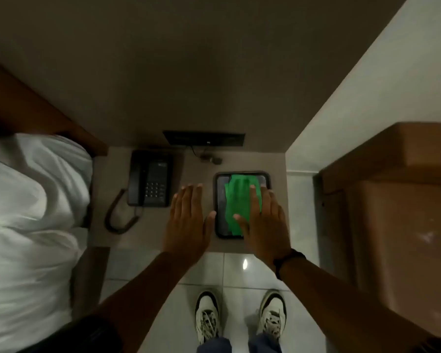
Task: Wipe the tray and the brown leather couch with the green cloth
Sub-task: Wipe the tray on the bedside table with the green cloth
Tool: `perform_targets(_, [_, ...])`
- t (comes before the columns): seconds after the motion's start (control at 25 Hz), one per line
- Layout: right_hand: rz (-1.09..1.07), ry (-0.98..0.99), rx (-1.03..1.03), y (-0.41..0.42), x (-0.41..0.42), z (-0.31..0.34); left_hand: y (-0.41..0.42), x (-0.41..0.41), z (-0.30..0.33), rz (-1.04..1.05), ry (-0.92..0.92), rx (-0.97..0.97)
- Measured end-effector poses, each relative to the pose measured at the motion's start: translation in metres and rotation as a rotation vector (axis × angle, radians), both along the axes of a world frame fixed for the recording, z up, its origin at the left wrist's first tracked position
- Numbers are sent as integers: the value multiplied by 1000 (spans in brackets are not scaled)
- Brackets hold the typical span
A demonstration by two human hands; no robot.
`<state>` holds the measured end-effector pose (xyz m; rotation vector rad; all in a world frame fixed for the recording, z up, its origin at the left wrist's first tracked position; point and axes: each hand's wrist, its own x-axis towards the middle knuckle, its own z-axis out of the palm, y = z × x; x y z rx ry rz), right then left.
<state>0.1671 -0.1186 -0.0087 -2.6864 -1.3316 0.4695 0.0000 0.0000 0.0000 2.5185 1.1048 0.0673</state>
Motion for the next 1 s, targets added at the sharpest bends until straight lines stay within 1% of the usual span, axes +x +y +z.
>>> perform_targets(0.08, [-40,65,-76,12,-4,-60,-2,-5,-55,-9,43,-3])
perform_targets(0.2, [-90,28,-140,42,-3,-146,-3,-12,-132,7,48,-1])
perform_targets(0.28, [-132,-14,-165,55,-6,-182,-3,-17,-160,-14,44,-3])
perform_targets(0.36, [-144,-66,-153,62,-10,-200,1,-21,-172,-42,55,23])
perform_targets(0.52, [-183,-105,-110,62,-6,-204,10,-6,-169,-70,72,28])
perform_targets(0.72, [-182,-80,-138,69,9,-203,25,18,-164,-104,64,32])
perform_targets(0.8, [-171,-62,-108,67,17,-196,27,28,-159,-110,56,38])
perform_targets(0.92, [-225,-56,-29,48,28,-151,20,44,-135,-125,41,25])
perform_targets(1.0, [-267,-82,20,11,40,-103,-1,61,-109,-141,20,-10])
